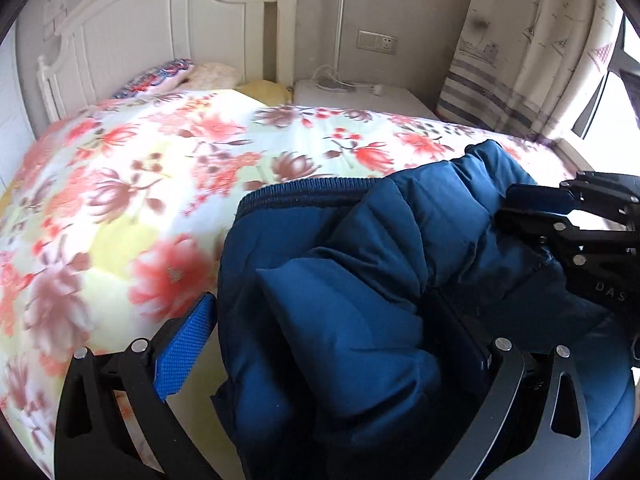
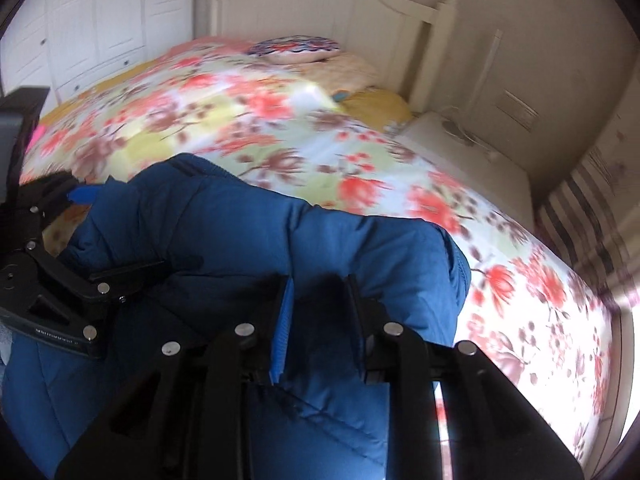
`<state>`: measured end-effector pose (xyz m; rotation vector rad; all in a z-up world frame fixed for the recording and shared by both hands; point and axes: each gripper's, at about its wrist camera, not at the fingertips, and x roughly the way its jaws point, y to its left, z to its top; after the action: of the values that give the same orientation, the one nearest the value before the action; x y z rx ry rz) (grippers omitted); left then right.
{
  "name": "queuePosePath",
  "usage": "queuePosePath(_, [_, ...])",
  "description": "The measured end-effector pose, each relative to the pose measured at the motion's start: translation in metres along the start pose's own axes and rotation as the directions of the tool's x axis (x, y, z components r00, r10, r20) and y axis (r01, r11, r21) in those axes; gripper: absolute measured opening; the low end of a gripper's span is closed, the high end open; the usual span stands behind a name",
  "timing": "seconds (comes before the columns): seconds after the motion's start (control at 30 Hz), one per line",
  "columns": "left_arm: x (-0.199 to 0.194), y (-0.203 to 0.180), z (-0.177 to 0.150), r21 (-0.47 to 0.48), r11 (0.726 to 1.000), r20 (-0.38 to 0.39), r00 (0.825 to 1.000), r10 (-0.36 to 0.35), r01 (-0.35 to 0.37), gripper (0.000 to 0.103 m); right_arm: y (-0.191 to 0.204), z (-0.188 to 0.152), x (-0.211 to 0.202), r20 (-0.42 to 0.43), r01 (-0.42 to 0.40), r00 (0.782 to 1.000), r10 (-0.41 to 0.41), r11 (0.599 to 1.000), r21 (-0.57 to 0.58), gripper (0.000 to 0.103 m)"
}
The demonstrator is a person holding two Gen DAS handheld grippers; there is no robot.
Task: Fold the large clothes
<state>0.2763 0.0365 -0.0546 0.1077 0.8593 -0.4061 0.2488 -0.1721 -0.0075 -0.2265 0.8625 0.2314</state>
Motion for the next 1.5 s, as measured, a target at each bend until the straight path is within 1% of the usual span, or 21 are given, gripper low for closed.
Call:
queuePosePath(0.03, [-0.002, -0.001, -0.002, 0.001, 1.0, 0.01, 1.0, 0.015, -0.015, 0.099, -0.006, 0.0, -0.004, 0.009, -0.008, 1.0, 0.008, 1.0, 0.018, 0.026])
queuePosePath(0.13, [-0.02, -0.004, -0.012, 0.023, 0.996, 0.058, 0.995, 0.086, -0.088, 0.099, -0.008, 0.008, -0.019, 0.068, -0.03, 0.997, 0.028, 0.999, 0.026, 0.034])
queuePosePath(0.23, [-0.043, -0.002, -0.021, 0.013, 0.979, 0.087, 0.976, 0.2, -0.202, 0.099, 0.006, 0.021, -0.021, 0.091, -0.071, 0.993, 0.072, 0.997, -0.023, 0.046])
queuePosePath(0.3, [-0.059, 0.0, -0.031, 0.002, 0.969, 0.1, 0.965, 0.244, -0.246, 0.099, 0.027, 0.027, -0.004, 0.033, -0.102, 0.994, 0.106, 0.99, -0.099, 0.055])
queuePosePath(0.33, [-0.066, 0.001, -0.037, -0.003, 0.964, 0.106, 0.959, 0.263, -0.264, 0.099, 0.041, 0.024, 0.022, -0.075, -0.093, 0.994, 0.082, 0.984, -0.152, 0.055])
queuePosePath(0.4, [-0.085, 0.001, -0.051, -0.001, 0.951, 0.125, 0.944, 0.306, -0.309, 0.099, 0.048, 0.027, 0.038, -0.127, -0.088, 0.99, 0.066, 0.981, -0.173, 0.056])
queuePosePath(0.5, [-0.105, 0.008, -0.075, -0.027, 0.954, 0.129, 0.945, 0.3, -0.299, 0.099, 0.049, 0.027, 0.035, -0.128, -0.075, 0.99, 0.051, 0.98, -0.183, 0.055])
queuePosePath(0.57, [-0.109, 0.01, -0.094, -0.036, 0.96, 0.101, 0.954, 0.281, -0.279, 0.099, 0.054, 0.027, 0.028, -0.119, -0.036, 0.993, 0.01, 0.975, -0.218, 0.054])
queuePosePath(0.63, [-0.111, 0.012, -0.109, -0.064, 0.96, 0.1, 0.955, 0.278, -0.273, 0.099, 0.065, 0.031, 0.009, -0.079, 0.011, 0.996, -0.032, 0.967, -0.254, 0.054])
queuePosePath(0.73, [-0.118, 0.024, -0.13, -0.15, 0.962, 0.096, 0.965, 0.244, -0.229, 0.099, 0.088, 0.035, -0.021, 0.0, -0.042, 0.999, 0.043, 0.959, -0.281, 0.054])
queuePosePath(0.8, [-0.12, 0.025, -0.14, -0.175, 0.959, 0.1, 0.965, 0.244, -0.224, 0.099, 0.115, 0.034, -0.017, 0.003, -0.014, 1.0, 0.016, 0.934, -0.357, 0.054])
queuePosePath(0.83, [-0.121, 0.024, -0.143, -0.175, 0.957, 0.105, 0.962, 0.252, -0.232, 0.099, 0.124, 0.032, -0.007, -0.023, -0.011, 1.0, 0.002, 0.923, -0.384, 0.051])
queuePosePath(0.87, [-0.121, 0.024, -0.145, -0.177, 0.954, 0.108, 0.958, 0.265, -0.244, 0.099, 0.132, 0.027, 0.009, -0.064, -0.015, 0.998, -0.012, 0.913, -0.407, 0.043])
queuePosePath(0.93, [-0.118, 0.026, -0.146, -0.188, 0.951, 0.095, 0.959, 0.266, -0.245, 0.099, 0.135, 0.027, 0.03, -0.126, -0.049, 0.992, 0.0, 0.924, -0.38, 0.043])
queuePosePath(1.0, [-0.117, 0.027, -0.147, -0.189, 0.953, 0.092, 0.961, 0.259, -0.239, 0.099, 0.134, 0.029, 0.032, -0.143, -0.058, 0.99, 0.005, 0.926, -0.372, 0.043])
queuePosePath(1.17, [-0.119, 0.022, -0.148, -0.165, 0.95, 0.092, 0.954, 0.284, -0.267, 0.099, 0.139, 0.027, 0.009, -0.082, -0.014, 0.996, -0.02, 0.92, -0.391, 0.043])
queuePosePath(1.27, [-0.122, 0.021, -0.151, -0.162, 0.947, 0.092, 0.951, 0.294, -0.277, 0.099, 0.127, 0.02, -0.037, 0.001, -0.1, 0.994, 0.106, 0.946, -0.309, 0.053])
queuePosePath(1.3, [-0.122, 0.021, -0.151, -0.162, 0.946, 0.093, 0.95, 0.297, -0.28, 0.099, 0.121, 0.015, -0.052, 0.032, -0.123, 0.99, 0.136, 0.955, -0.272, 0.054])
queuePosePath(1.33, [-0.122, 0.02, -0.151, -0.166, 0.946, 0.093, 0.95, 0.298, -0.28, 0.099, 0.12, 0.009, -0.057, 0.03, -0.13, 0.989, 0.143, 0.956, -0.263, 0.054])
queuePosePath(1.4, [-0.122, 0.019, -0.151, -0.168, 0.943, 0.092, 0.948, 0.305, -0.287, 0.099, 0.129, -0.014, -0.044, -0.038, -0.105, 0.994, 0.098, 0.939, -0.327, 0.054])
queuePosePath(1.5, [-0.124, 0.016, -0.153, -0.156, 0.941, 0.091, 0.944, 0.317, -0.301, 0.099, 0.128, -0.025, -0.051, 0.018, -0.077, 0.996, 0.087, 0.947, -0.311, 0.054])
